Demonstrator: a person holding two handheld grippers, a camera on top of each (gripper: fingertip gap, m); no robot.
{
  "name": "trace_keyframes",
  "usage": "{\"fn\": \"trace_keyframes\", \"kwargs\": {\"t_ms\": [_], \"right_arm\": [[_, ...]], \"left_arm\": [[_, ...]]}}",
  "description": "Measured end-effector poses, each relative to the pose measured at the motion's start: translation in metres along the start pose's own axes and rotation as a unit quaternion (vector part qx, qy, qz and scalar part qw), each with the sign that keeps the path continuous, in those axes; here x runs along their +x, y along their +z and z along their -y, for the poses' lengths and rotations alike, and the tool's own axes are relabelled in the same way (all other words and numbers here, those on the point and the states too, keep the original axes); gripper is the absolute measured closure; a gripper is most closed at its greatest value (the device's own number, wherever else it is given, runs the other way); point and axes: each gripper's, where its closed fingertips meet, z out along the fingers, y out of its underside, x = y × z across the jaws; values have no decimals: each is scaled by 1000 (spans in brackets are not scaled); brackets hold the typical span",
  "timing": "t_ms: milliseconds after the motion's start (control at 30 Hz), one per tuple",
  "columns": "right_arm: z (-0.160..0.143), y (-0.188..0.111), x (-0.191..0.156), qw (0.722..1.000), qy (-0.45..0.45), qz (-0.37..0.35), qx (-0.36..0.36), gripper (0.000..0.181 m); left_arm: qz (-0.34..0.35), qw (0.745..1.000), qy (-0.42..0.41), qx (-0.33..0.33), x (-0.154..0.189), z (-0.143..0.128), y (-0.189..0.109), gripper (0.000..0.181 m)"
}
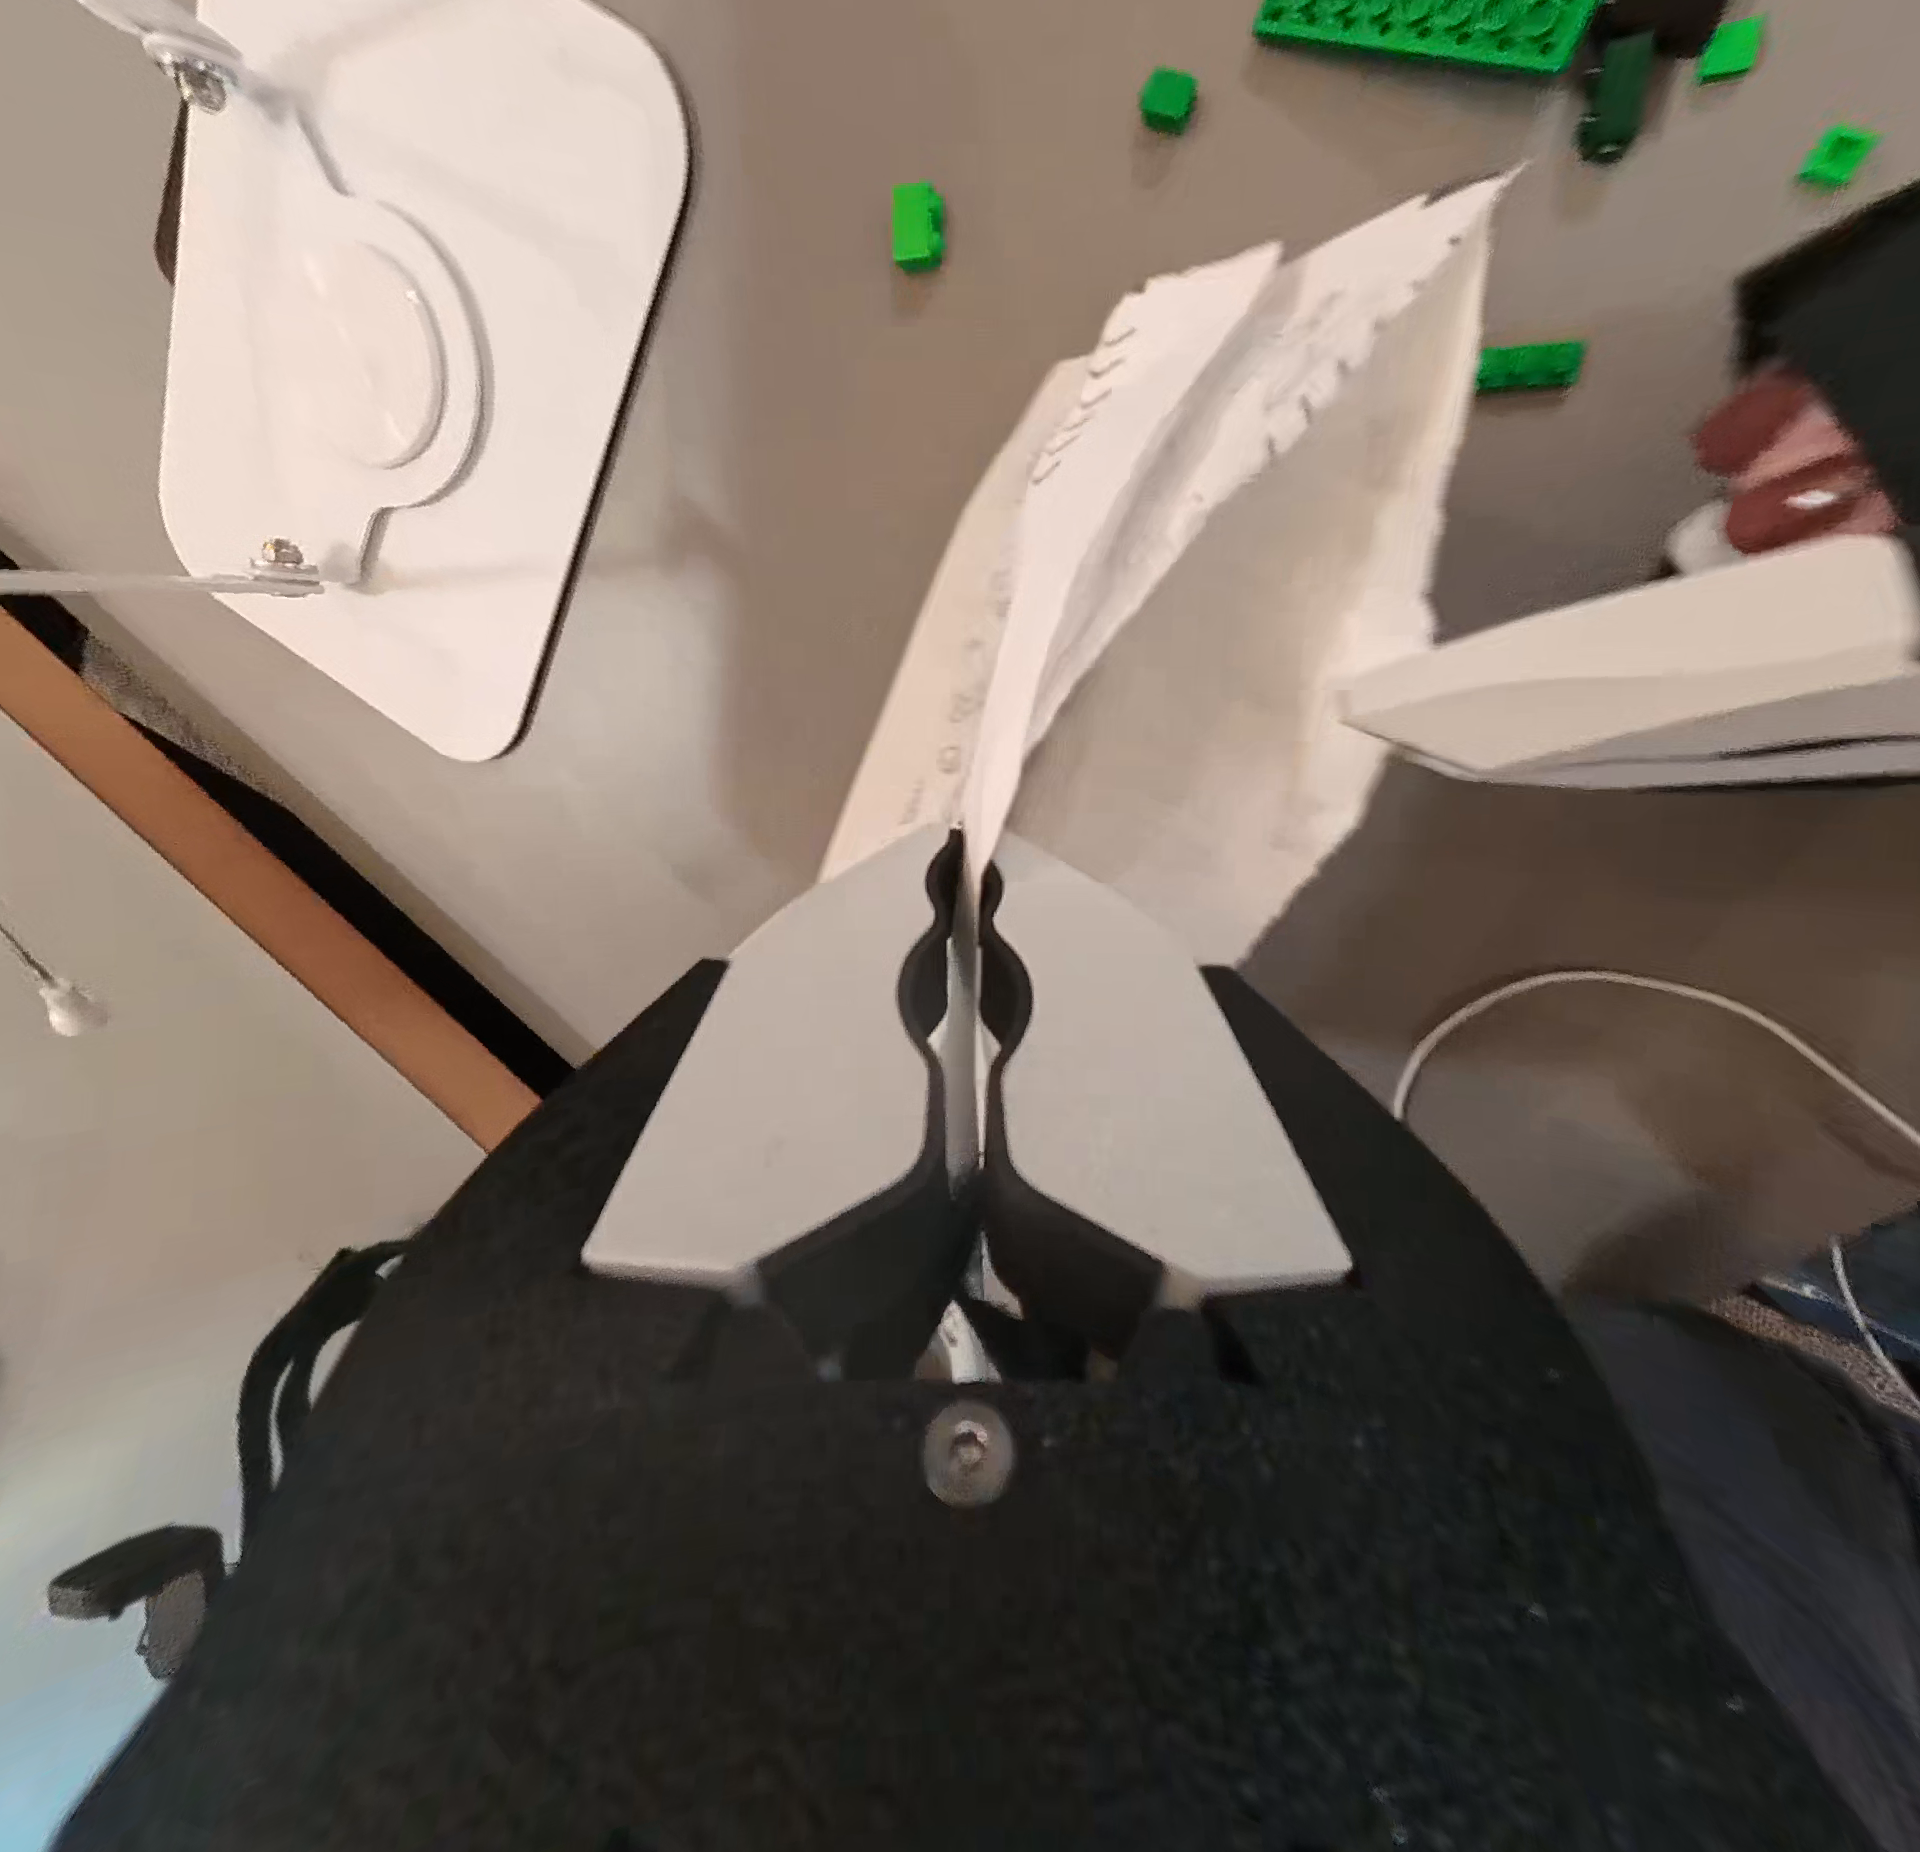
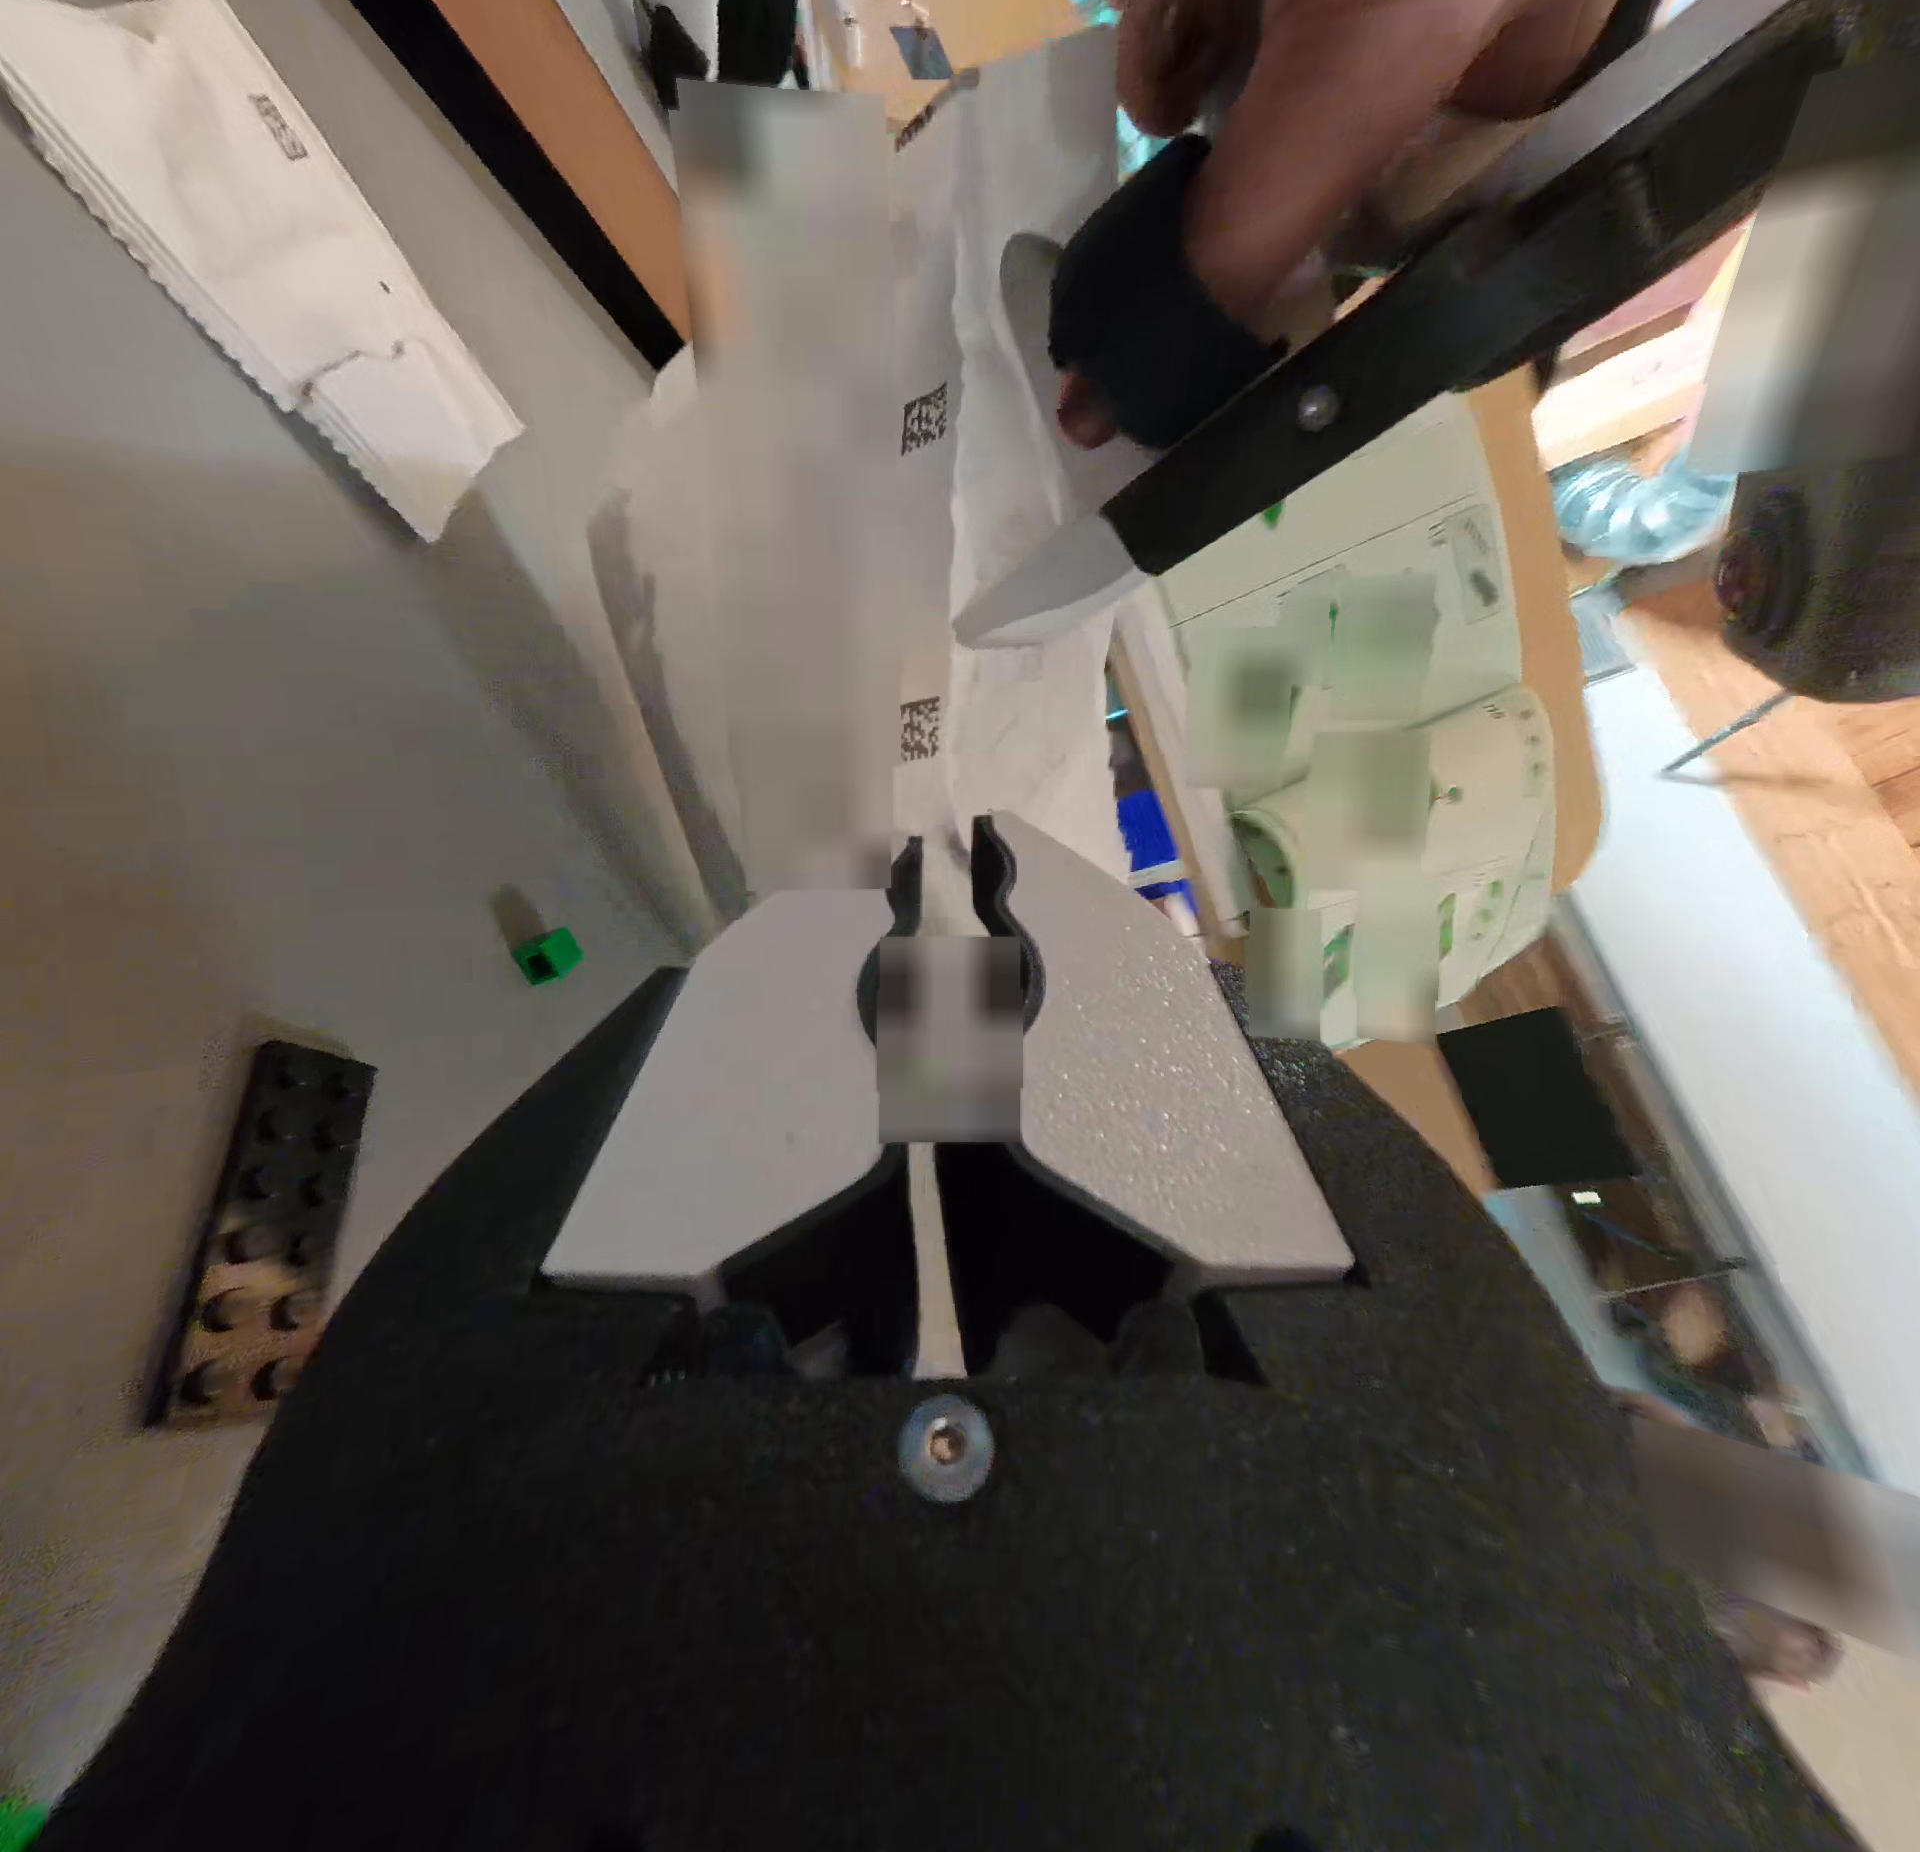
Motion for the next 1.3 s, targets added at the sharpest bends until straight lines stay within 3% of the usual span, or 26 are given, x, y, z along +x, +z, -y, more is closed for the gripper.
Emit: {"fn": "trace_keyframes", "kwargs": {"t_ms": [100, 233, 300, 367, 433, 667, 733, 800, 867, 933, 1067, 1133, 1200, 1300], "right_arm": [[2, 0, -4, 994, 99, 49, 6, 160], [-1, -10, 5, 960, 250, 127, 15, 154], [-6, -21, -10, 912, 331, 244, -14, 152], [-8, -40, -35, 838, 389, 378, -49, 145], [-18, -52, -56, 793, 404, 445, -97, 140], [-32, -61, -99, 790, 315, 490, -191, 141], [-28, -62, -100, 786, 316, 496, -193, 147], [-29, -63, -101, 786, 308, 498, -199, 164], [-30, -65, -100, 791, 293, 498, -203, 165], [-32, -67, -90, 807, 266, 490, -193, 165], [-4, -43, -10, 882, 309, 349, -72, 165], [3, -31, 11, 913, 282, 289, -59, 166], [0, -17, 12, 917, 278, 270, -92, 166], [0, -6, 4, 890, 321, 300, -119, 166]], "left_arm": [[24, 1000, -2, -20, -14, -7, 16, 181], [69, 997, 9, -15, -26, -7, 8, 181], [75, 997, 16, -3, -27, -6, 4, 181], [74, 997, 19, 3, -29, -6, 5, 181], [52, 998, 26, 3, -26, -6, 12, 181], [-30, 1000, 11, 0, -6, -5, 25, 181], [-43, 999, 12, -5, 0, -6, 26, 181], [-50, 999, 15, -7, 2, -6, 26, 181], [-59, 998, 18, -5, 6, -5, 27, 181], [-66, 998, 19, -3, 8, -5, 27, 181], [-82, 996, 35, 18, 16, 4, 24, 181], [-78, 996, 41, 28, 17, 10, 22, 181], [-73, 996, 50, 31, 20, 14, 22, 181], [-65, 995, 63, 29, 21, 15, 21, 181]]}}
